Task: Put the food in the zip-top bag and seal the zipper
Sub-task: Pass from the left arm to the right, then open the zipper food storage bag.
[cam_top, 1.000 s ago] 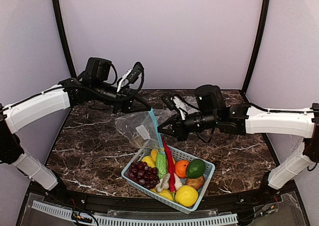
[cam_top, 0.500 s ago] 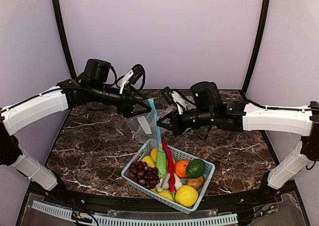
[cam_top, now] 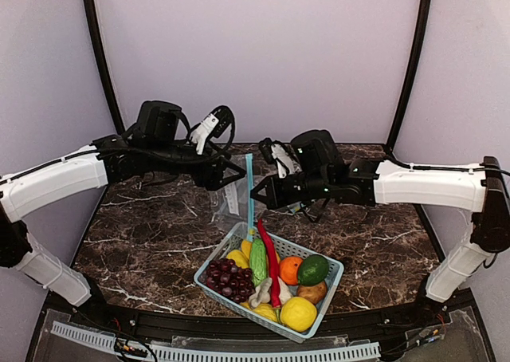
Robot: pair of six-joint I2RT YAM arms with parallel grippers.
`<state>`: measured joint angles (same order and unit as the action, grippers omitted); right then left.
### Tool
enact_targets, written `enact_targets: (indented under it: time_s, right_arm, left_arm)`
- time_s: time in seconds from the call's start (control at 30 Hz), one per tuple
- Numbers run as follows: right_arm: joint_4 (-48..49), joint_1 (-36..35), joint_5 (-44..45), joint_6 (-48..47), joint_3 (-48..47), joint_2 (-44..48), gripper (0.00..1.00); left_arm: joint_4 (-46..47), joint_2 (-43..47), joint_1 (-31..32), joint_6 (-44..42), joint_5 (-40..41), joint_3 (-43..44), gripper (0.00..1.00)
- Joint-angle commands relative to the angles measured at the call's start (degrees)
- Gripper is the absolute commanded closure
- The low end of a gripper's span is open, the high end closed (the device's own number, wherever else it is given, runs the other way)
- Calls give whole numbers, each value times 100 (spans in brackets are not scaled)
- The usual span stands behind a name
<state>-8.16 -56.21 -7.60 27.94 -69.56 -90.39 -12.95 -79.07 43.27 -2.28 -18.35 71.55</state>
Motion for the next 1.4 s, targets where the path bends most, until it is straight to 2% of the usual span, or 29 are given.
enact_targets:
  time_s: [0.0,0.13,0.37,0.7,1.13,1.3,1.37]
  right_arm:
    - [159,14,38,225,-155,-5,100]
    - [343,13,-176,204,-109,4,100]
    - [576,8,-434,121,-45,45,100]
    - [514,-20,-198,102,13,109,100]
    - [296,-22,170,124,-31,116,100]
    - [287,-22,118,125,-88,44,100]
    - [279,-22,160,137,-103,17,100]
  left_arm:
    - [-50,-359,24,728,-275,147,26]
    - [71,-553,30,1067,-509,143,27]
    - [41,-763,26,1231,-371,155,29]
    - [-126,-819,26,1163,59,173,44]
    - [-386,-774,29,1036,656,222,53]
    - [-358,-809,28,1063,530,228,56]
    - [-342,-833,34,1079,453,228,62]
